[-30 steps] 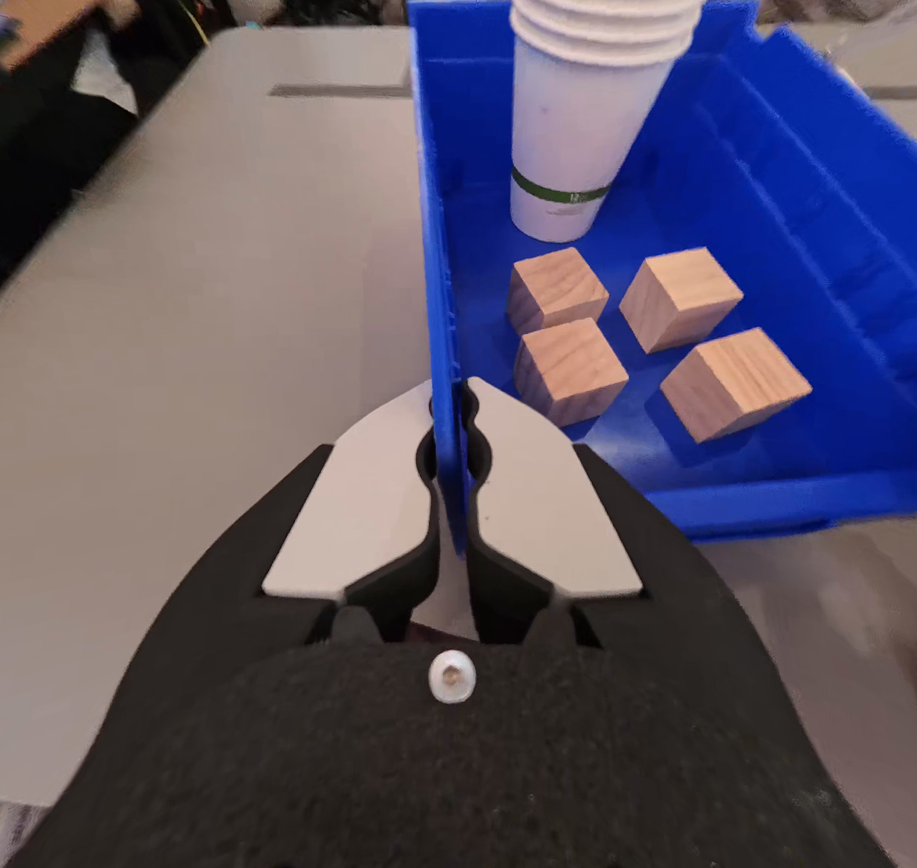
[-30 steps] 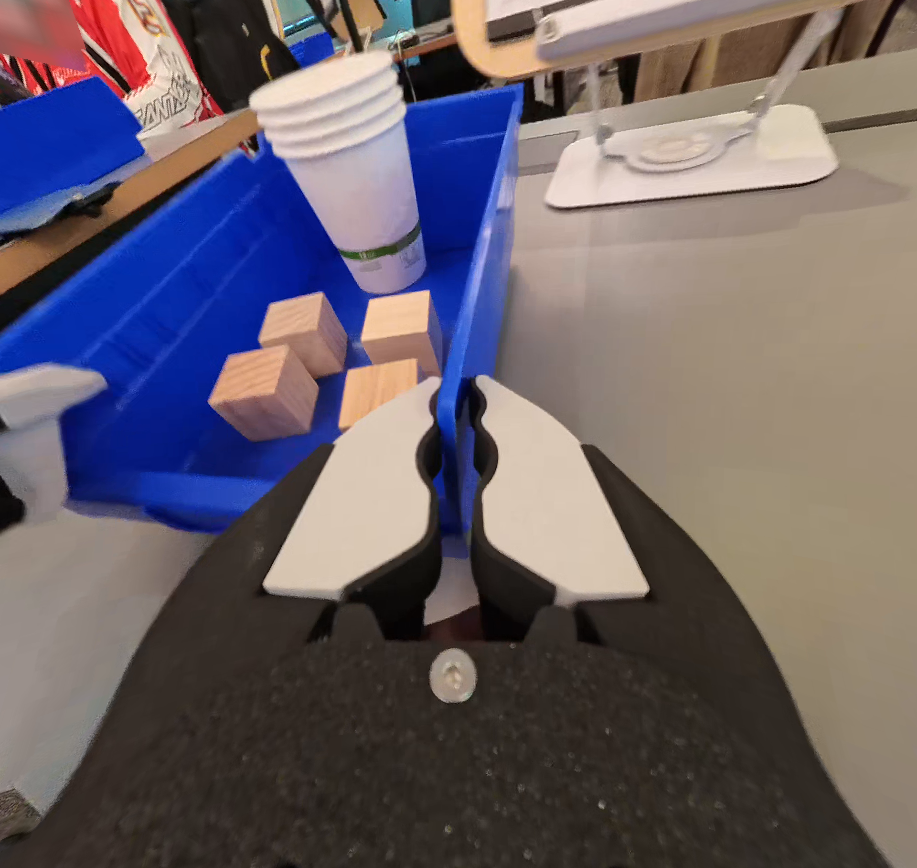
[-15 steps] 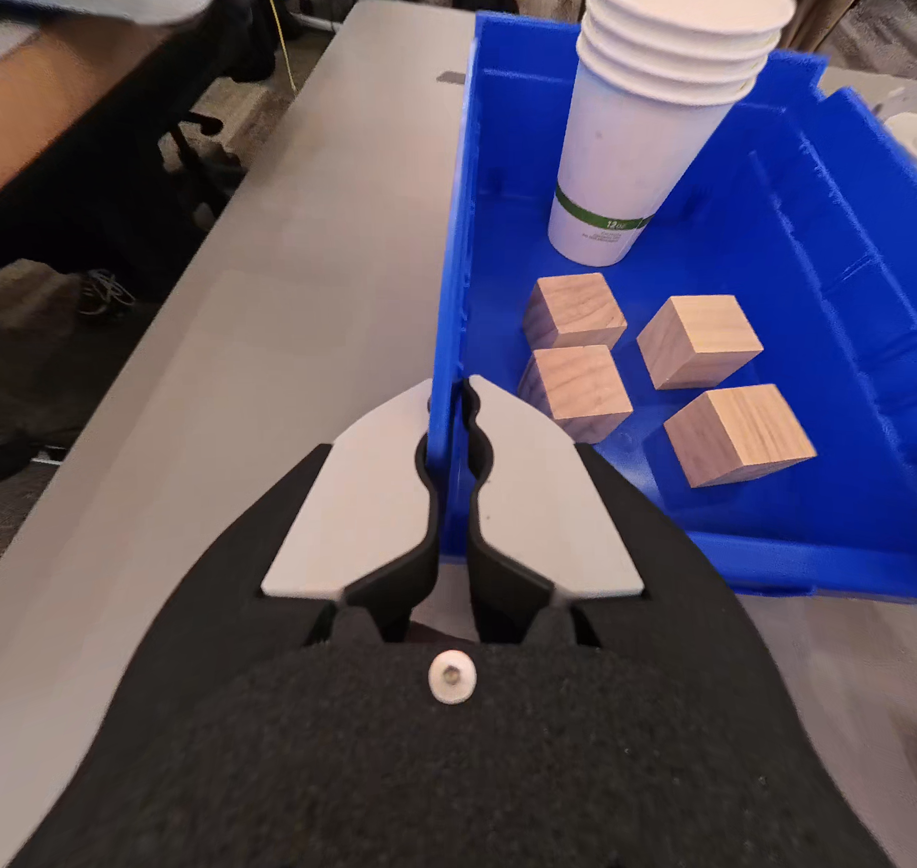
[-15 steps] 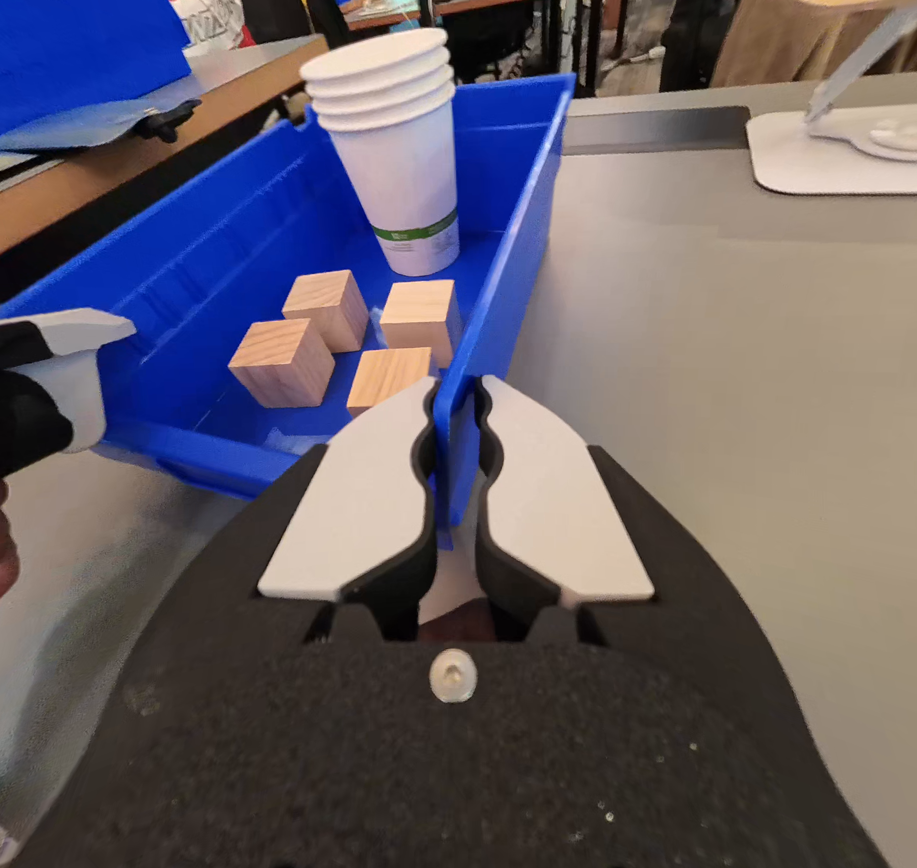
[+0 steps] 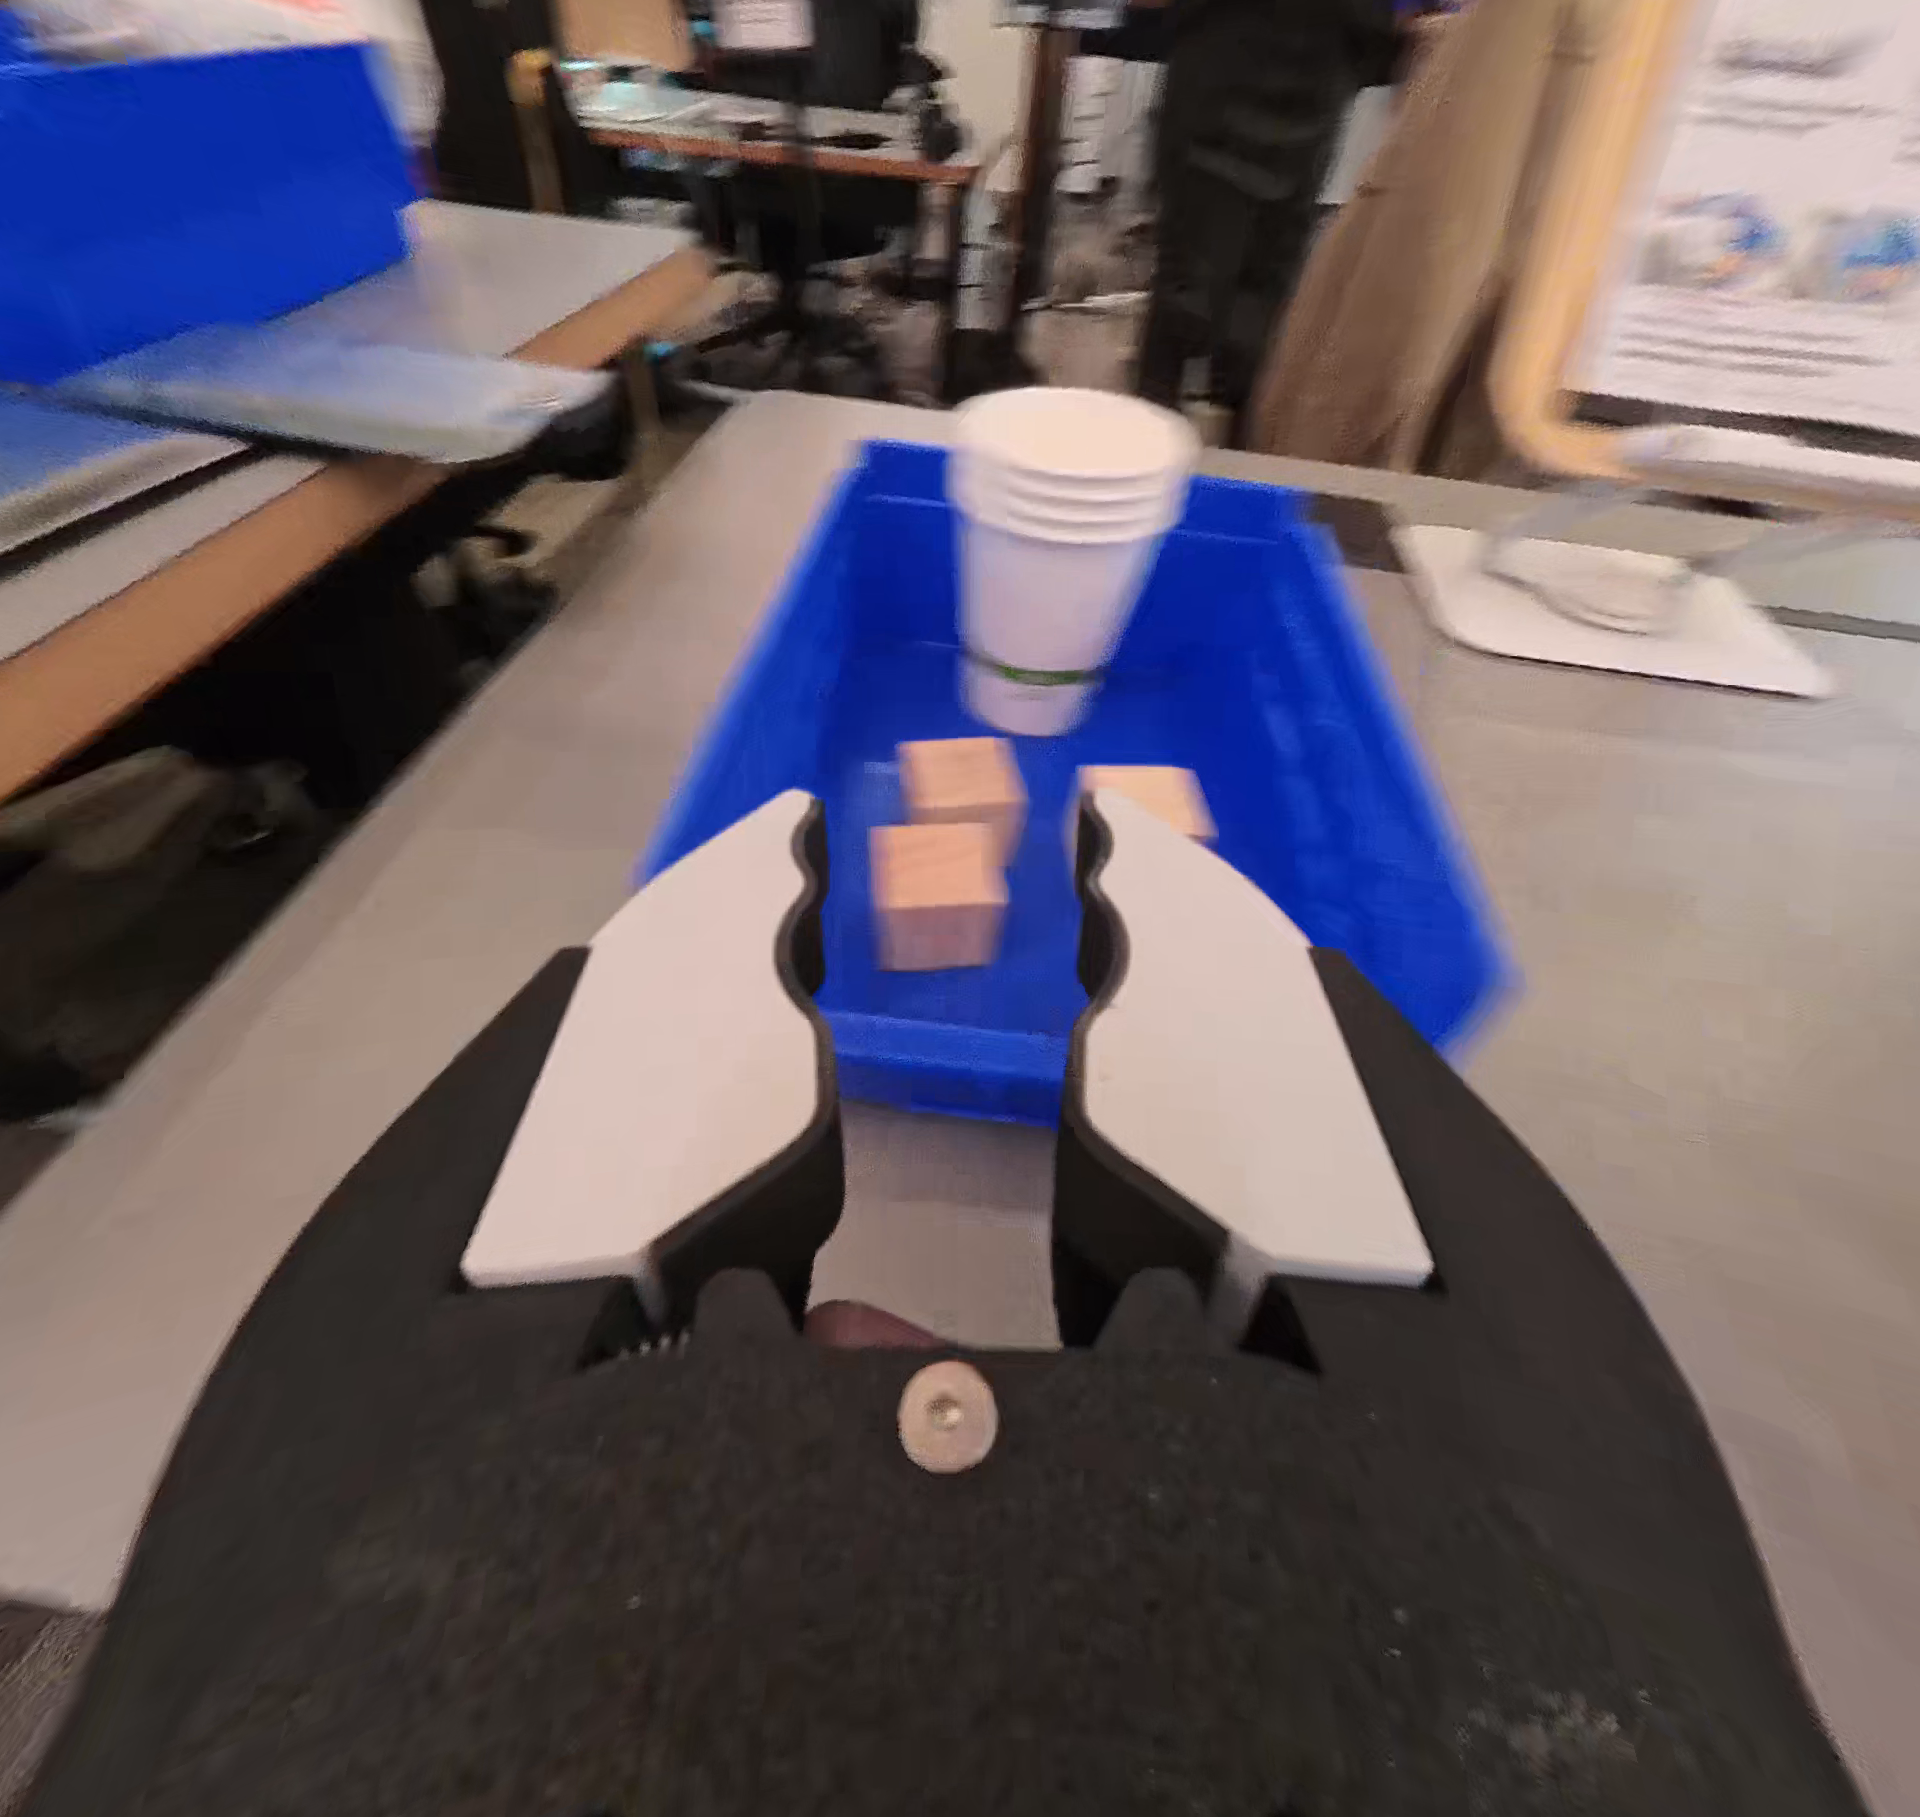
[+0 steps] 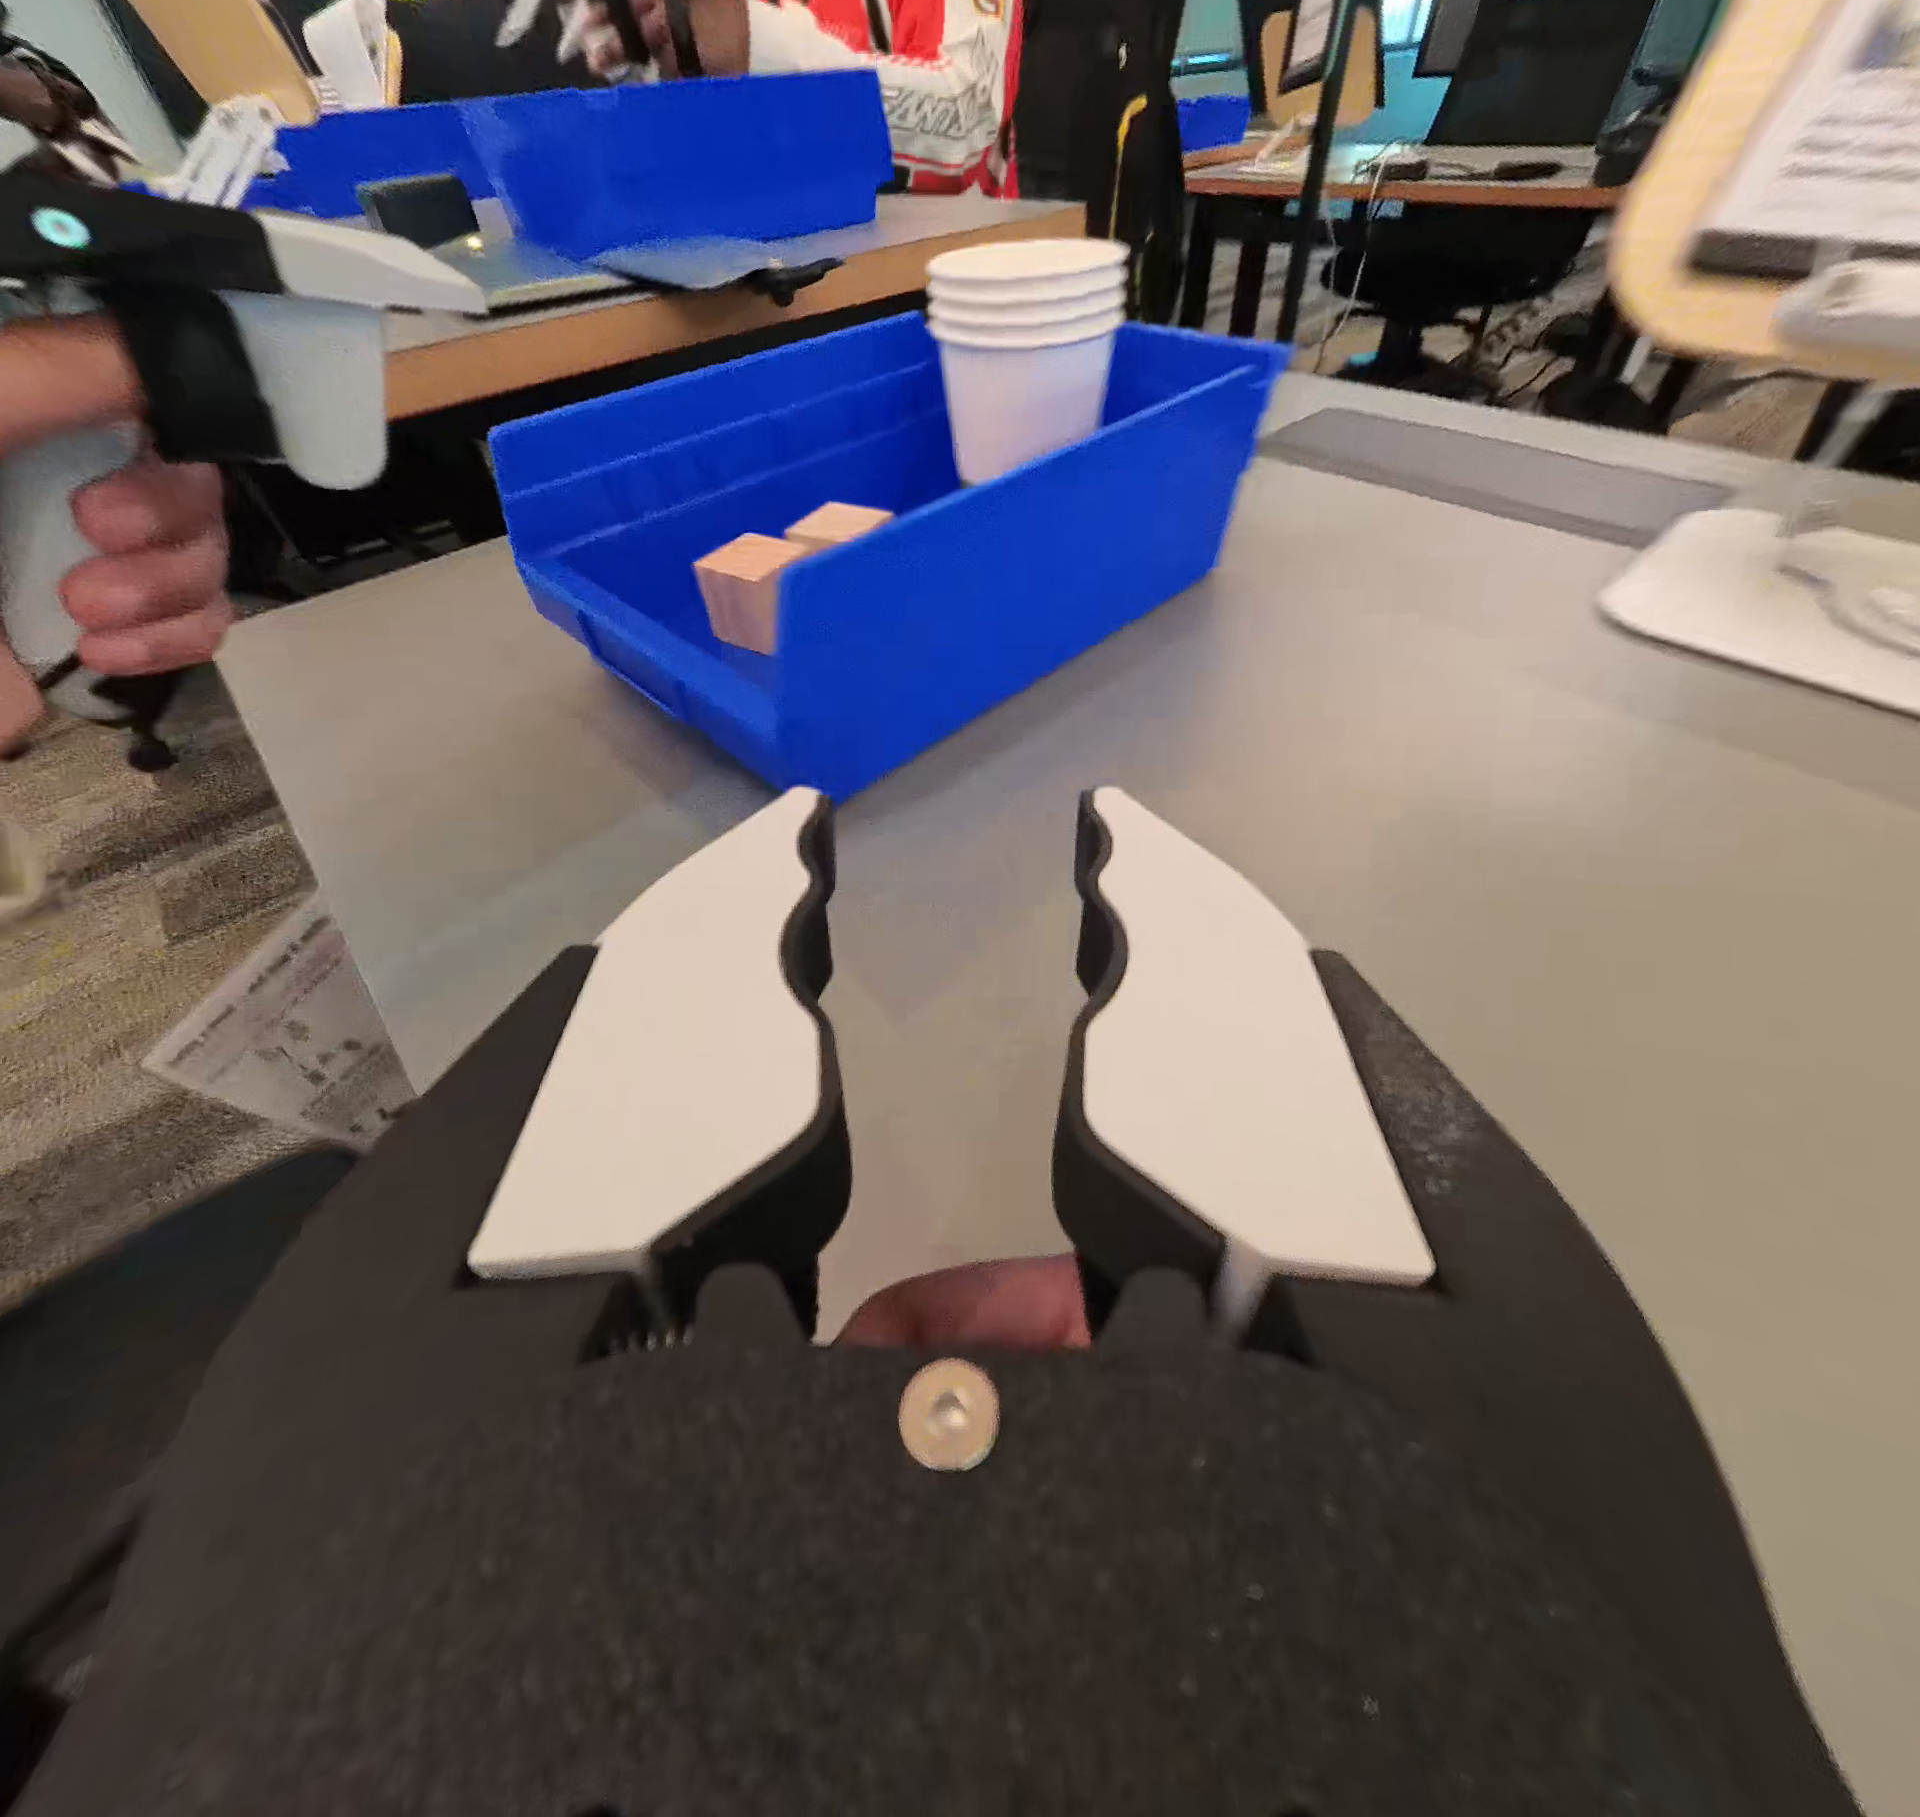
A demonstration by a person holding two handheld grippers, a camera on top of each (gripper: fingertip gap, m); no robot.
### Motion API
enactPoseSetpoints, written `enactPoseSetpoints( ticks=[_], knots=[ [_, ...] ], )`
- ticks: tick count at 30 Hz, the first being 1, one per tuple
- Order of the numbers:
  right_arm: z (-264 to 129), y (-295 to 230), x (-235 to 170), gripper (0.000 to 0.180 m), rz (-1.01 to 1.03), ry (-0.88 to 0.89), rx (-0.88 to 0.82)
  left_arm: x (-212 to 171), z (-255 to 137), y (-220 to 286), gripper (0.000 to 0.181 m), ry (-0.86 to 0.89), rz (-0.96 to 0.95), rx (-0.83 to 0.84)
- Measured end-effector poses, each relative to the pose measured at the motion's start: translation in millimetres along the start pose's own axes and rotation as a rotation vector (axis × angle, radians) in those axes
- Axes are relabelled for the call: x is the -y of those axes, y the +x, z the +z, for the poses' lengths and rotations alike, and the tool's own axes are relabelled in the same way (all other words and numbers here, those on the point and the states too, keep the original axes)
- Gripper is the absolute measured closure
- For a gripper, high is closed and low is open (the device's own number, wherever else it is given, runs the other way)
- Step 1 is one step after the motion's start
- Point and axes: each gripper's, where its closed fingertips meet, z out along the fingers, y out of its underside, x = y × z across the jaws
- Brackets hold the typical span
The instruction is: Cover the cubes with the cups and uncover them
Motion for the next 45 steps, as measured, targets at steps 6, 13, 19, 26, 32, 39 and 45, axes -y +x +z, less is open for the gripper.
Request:
enactPoseSetpoints(
  ticks=[6,13,19,26,32,39,45],
  knots=[
    [-116,123,-5,0.139,0.032,0.07,-0.183,-23,-37,168,0.131,0.007,0.058,-0.318],
    [-222,248,-41,0.142,0.106,0.045,-0.608,-76,-34,256,0.133,0.028,0.158,-0.372],
    [-227,317,-64,0.137,0.124,-0.109,-0.789,-102,-27,264,0.136,-0.038,0.17,-0.399],
    [-215,328,-63,0.177,0.096,-0.148,-0.851,-120,-24,269,0.137,-0.105,0.189,-0.439],
    [-239,333,-66,0.175,0.177,-0.096,-0.887,-121,-23,261,0.138,-0.115,0.191,-0.432],
    [-239,332,-64,0.175,0.186,-0.072,-0.912,-116,-18,246,0.138,-0.111,0.16,-0.397],
    [-233,332,-60,0.176,0.173,-0.05,-0.928,-116,-17,243,0.138,-0.107,0.174,-0.379]
  ],
)
